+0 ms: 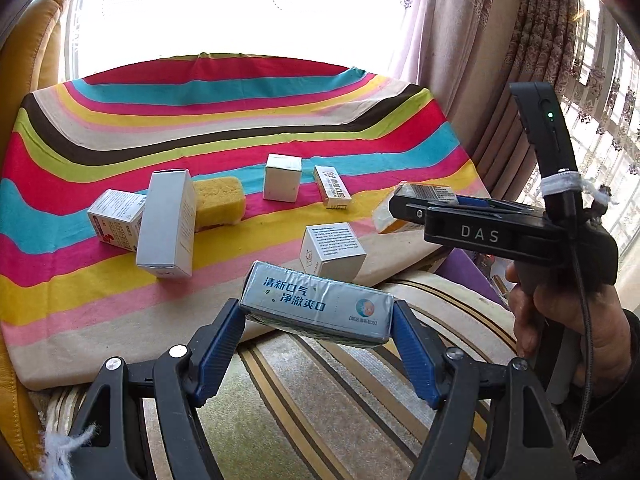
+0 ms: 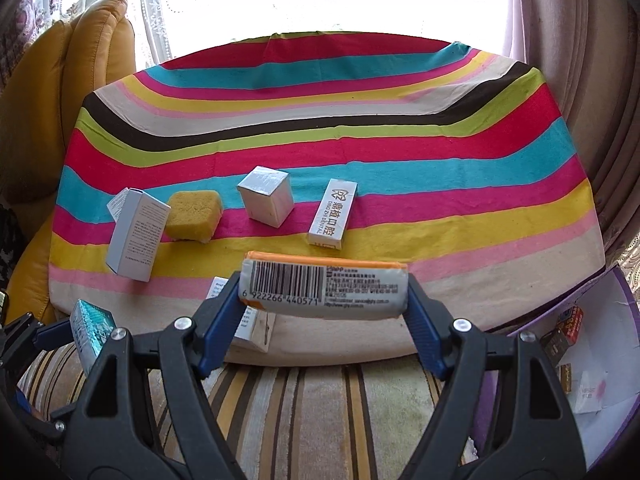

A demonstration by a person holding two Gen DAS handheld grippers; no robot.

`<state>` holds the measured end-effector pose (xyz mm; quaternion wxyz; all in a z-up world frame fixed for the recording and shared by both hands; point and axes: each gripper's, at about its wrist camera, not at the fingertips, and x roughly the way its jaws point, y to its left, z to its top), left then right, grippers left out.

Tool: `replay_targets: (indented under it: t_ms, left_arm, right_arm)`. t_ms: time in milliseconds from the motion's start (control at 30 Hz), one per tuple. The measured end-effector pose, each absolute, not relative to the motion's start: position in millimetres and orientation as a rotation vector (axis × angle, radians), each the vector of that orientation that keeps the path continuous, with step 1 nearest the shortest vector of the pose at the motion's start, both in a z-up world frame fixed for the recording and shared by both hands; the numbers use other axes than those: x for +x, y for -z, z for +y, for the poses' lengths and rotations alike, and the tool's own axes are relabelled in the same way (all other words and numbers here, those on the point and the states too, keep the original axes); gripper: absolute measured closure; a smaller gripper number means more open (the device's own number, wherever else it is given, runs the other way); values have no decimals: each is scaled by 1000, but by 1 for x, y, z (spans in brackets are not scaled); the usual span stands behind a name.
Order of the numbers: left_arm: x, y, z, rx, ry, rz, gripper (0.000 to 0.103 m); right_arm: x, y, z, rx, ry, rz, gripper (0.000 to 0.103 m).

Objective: Organize objects
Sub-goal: 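Carry both boxes into the purple box and open both tools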

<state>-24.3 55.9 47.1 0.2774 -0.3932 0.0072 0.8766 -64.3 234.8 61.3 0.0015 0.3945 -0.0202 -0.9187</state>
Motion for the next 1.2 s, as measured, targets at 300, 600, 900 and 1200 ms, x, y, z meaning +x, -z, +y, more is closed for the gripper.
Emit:
replay_targets:
  t_ms: [300,600,900,1200]
  left_arm:
    - [-26,-45,114,-1033,-2264,27,28]
    - [-21,-51,193,-985,-2144,123,28]
    - [-15,-52,266,-957,-2027,203,28]
    - [-16,-47,318,-992,-1930,229,27]
  right_arm:
    - [-31,-64,292,1277,2949,-134,25]
    - [2,-61,363,1354,3046,-181,25]
    - [41,-45,439,1483,3145,-263,25]
    - [63,-44,484,1522,3225,-288,25]
